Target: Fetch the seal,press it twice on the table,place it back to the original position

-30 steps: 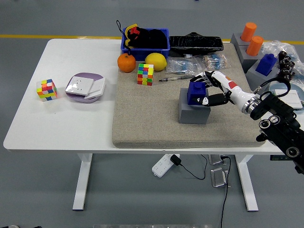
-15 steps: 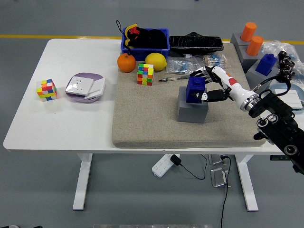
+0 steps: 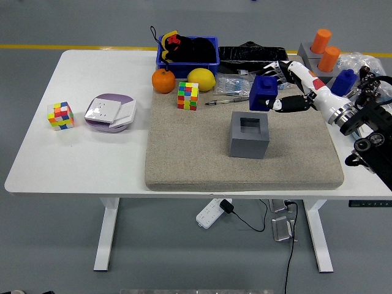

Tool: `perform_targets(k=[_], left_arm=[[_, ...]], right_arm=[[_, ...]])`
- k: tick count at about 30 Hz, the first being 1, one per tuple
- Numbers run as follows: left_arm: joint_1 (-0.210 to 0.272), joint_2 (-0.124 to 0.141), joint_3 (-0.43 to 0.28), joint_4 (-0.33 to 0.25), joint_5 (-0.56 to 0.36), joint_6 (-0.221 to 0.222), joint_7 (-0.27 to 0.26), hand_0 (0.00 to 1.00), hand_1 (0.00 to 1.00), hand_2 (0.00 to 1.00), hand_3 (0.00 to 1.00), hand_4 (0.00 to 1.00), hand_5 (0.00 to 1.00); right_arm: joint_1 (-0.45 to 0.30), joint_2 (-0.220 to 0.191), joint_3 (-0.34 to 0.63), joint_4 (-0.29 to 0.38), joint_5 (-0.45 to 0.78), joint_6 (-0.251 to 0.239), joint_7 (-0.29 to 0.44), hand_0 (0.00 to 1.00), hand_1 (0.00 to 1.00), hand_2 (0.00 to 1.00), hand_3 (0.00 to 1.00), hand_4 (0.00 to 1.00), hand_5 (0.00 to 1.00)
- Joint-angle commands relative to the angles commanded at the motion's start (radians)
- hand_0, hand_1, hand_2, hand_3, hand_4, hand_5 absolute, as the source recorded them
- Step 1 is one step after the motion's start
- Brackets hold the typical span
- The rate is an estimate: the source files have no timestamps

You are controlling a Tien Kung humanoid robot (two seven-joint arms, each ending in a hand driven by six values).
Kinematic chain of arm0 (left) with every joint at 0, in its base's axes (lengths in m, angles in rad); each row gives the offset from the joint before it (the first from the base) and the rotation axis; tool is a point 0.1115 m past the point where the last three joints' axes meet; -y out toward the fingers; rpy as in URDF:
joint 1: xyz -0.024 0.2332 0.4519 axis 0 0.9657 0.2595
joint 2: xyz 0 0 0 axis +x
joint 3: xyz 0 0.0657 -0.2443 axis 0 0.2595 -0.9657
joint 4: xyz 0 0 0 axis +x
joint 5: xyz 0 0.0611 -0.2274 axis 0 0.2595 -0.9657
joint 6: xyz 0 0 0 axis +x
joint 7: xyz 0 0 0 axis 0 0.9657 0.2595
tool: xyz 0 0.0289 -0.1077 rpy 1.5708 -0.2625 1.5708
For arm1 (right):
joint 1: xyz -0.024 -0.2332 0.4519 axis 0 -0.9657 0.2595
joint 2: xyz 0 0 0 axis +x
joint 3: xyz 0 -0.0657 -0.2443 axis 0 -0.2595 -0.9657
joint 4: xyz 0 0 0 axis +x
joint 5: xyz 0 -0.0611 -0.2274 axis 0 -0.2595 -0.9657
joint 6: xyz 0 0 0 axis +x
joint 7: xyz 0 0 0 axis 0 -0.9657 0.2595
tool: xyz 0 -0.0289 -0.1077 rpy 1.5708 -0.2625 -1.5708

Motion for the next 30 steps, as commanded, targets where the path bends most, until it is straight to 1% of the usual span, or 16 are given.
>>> perform_targets(k=[3,5,6,11,17,23,30], left_arm=[[0.002,-0.001,-0.005,0.000,0.005,0.000,0.002,0.810,0.783,0.758,0.797,0.670,0.430],[0.003,-0.002,-0.004,0.000,0.003,0.000,0.002,0.810,0.783,0.758,0.797,0.670,0.430],[0.003,-0.002,-0.004,0.000,0.002,-0.001,0.001,0.810,0.783,0.758,0.797,0.670,0.430],[0.001,-0.003,-0.005,0.000,0.005,-0.001,0.002,0.810,0.783,0.759,0.797,0.671,0.429],[0.000,-0.005,0.001,-0.001,0.001,-0.001,0.000,0.810,0.783,0.759,0.797,0.671,0.429],[0.002,-0.006,0.001,-0.001,0.005,-0.001,0.000,0.810,0.783,0.759,0.797,0.672,0.428],[0.007,-0.008,-0.009,-0.001,0.018,-0.001,0.005,0.810,0.783,0.760,0.797,0.672,0.426]], right_arm=[[-0.033,-0.027,0.043,-0.016,-0.012,0.000,-0.001,0.542,0.427,0.436,0.451,0.665,0.002],[-0.050,-0.037,0.061,-0.024,-0.017,-0.001,-0.001,0.542,0.427,0.436,0.451,0.665,0.002],[-0.070,-0.047,0.078,-0.036,-0.020,-0.002,-0.001,0.542,0.427,0.436,0.451,0.665,0.002],[-0.123,-0.060,0.112,-0.086,-0.034,-0.008,0.000,0.545,0.425,0.438,0.452,0.667,0.002],[-0.156,-0.043,0.106,-0.141,-0.041,-0.012,0.001,0.543,0.425,0.437,0.450,0.669,0.002],[-0.178,0.000,0.101,-0.195,-0.044,-0.021,0.003,0.543,0.424,0.436,0.455,0.671,0.002],[-0.186,0.028,0.097,-0.223,-0.041,-0.026,0.005,0.542,0.423,0.435,0.453,0.671,0.002]])
